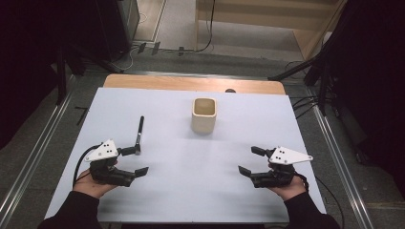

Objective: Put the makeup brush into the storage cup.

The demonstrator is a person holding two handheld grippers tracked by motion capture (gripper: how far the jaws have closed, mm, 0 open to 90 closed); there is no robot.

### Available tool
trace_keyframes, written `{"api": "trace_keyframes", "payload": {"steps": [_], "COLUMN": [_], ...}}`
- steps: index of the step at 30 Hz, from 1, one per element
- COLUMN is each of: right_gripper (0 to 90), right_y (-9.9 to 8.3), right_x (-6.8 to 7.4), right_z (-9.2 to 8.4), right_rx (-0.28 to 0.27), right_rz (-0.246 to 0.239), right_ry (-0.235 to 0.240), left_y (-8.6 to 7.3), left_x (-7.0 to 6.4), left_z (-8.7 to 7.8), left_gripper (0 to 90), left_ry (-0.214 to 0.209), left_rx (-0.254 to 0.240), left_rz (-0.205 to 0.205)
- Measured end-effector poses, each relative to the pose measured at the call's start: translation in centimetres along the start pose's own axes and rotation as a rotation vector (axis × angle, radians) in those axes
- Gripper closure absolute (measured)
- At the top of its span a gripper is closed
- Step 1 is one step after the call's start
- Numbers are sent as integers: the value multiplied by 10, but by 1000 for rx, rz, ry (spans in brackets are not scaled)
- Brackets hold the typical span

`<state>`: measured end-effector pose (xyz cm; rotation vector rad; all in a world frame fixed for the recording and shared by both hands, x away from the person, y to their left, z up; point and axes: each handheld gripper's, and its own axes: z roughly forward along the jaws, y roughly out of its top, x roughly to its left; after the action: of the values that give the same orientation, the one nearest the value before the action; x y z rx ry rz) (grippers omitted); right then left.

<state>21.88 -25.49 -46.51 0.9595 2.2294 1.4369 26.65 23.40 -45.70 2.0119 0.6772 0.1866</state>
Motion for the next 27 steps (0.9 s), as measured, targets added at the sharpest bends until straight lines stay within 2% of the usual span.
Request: {"api": "trace_keyframes", "payload": {"steps": [9, 20, 27], "right_gripper": [180, 180, 184], "right_y": [0, -1, 0], "right_x": [0, 0, 0], "right_z": [0, 2, 1], "right_rx": [-3, 7, -8], "right_rz": [-3, 3, 3], "right_ry": [-12, 0, -5], "left_y": [0, 0, 0], "left_x": [-1, -1, -1], "left_z": [0, 1, 0], "left_gripper": [135, 135, 136], "left_ry": [0, -2, 2], "left_rx": [3, 8, 3], "left_rz": [-3, 2, 2]}}
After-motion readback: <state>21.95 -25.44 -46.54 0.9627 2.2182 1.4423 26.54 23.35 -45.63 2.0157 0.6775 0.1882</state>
